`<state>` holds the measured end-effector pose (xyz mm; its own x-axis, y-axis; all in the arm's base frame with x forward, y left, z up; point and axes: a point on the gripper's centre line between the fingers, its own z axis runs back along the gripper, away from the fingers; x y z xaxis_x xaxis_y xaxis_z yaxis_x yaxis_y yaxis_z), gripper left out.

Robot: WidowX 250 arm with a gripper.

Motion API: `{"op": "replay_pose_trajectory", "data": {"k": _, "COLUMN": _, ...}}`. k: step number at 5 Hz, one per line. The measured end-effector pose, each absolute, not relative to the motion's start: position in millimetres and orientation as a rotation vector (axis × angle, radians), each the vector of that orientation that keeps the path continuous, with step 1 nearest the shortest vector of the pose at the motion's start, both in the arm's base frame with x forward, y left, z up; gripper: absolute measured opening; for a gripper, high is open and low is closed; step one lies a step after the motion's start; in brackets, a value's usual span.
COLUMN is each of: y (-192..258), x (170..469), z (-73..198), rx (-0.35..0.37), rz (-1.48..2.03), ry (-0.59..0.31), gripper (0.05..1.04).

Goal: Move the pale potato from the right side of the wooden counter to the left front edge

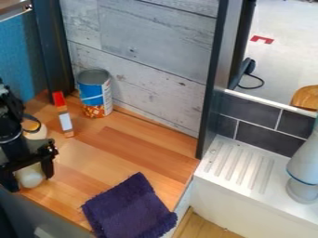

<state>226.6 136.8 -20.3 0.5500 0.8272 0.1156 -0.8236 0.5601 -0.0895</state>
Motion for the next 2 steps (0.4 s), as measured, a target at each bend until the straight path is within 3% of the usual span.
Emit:
{"op": "replay_pose_trajectory", "data": {"k": 1, "y": 130, "x": 235, "z": -6, "rx": -0.017, "rz": 0.935, "ry": -0.167, "gripper": 1.009}}
{"op": "replay_pose_trajectory", "data": {"k": 2, "y": 128, "x": 244, "z": 40, "rx": 0.021, "rz": 0.921, "ry": -0.227, "gripper": 1.005}}
